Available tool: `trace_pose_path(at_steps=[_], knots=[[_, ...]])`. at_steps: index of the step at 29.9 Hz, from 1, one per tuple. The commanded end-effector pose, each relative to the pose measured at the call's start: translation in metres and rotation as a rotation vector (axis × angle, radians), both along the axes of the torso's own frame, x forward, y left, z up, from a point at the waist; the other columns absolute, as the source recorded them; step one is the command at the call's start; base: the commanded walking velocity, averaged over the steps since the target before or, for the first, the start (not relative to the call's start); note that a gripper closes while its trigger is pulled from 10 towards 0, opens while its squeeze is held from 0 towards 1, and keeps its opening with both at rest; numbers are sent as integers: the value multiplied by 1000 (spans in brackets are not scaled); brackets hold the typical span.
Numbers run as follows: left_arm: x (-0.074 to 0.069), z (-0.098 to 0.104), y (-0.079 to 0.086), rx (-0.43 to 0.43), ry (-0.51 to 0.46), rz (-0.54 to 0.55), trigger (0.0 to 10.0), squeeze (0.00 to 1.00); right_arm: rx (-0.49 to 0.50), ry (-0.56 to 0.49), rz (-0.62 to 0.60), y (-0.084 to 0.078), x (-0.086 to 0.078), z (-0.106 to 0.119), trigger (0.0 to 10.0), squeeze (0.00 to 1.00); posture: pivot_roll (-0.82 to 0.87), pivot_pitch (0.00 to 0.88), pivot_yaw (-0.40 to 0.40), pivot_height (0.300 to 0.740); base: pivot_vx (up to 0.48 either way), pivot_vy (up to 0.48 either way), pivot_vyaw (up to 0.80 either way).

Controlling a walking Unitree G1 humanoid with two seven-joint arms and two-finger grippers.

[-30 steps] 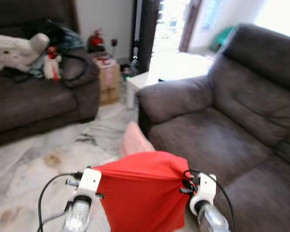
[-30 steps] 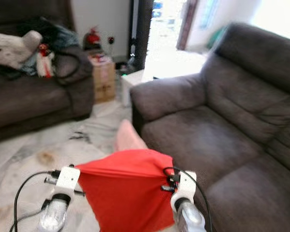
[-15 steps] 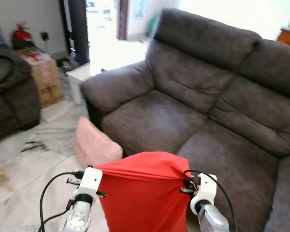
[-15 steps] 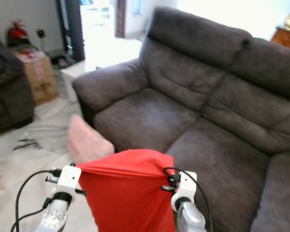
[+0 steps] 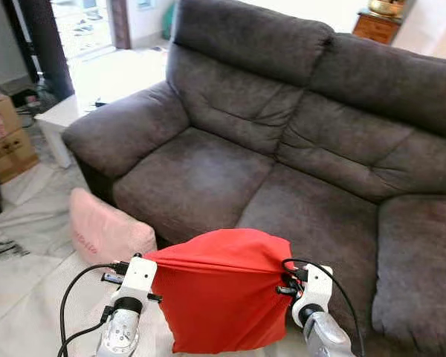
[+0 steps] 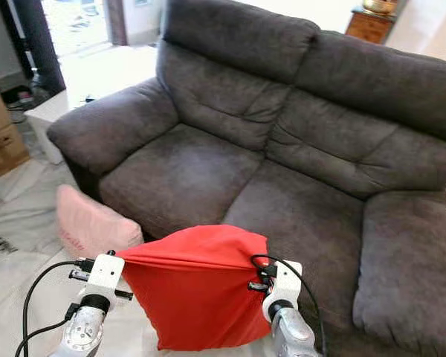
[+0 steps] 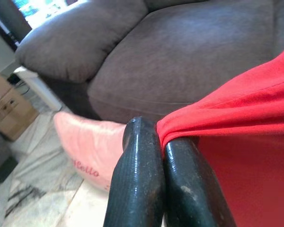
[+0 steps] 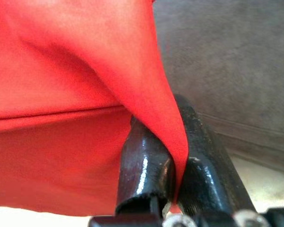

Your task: Move the pillow to the sofa from floor

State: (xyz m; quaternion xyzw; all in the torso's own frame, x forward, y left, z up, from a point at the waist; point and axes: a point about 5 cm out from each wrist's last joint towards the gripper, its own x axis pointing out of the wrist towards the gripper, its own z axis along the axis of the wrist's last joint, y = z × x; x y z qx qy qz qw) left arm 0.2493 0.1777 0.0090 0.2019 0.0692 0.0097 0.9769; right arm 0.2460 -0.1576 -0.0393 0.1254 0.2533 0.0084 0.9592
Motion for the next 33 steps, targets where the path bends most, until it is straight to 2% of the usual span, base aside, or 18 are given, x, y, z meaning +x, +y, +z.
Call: trace_pose_path(at_steps=[1, 10, 22, 33], knots=[[7, 12, 16, 20, -62, 72, 10000, 0, -43, -66, -103, -24, 9, 11, 10000, 0, 184, 0, -137, 740, 0, -277, -788], [7, 10, 17, 22, -58, 78, 10000, 0, -48, -65, -101, -26, 8, 11, 10000, 0, 185, 0, -138, 740, 0, -27, -788], [9, 9, 19, 44, -46, 73, 10000, 0, -44, -71, -99, -24, 10, 12, 10000, 0, 183, 0, -130, 740, 0, -295, -788], [14, 13, 19, 28, -63, 82, 10000, 0, -43, -71, -110, -25, 13, 14, 10000, 0, 186, 0, -132, 740, 0, 0, -788]])
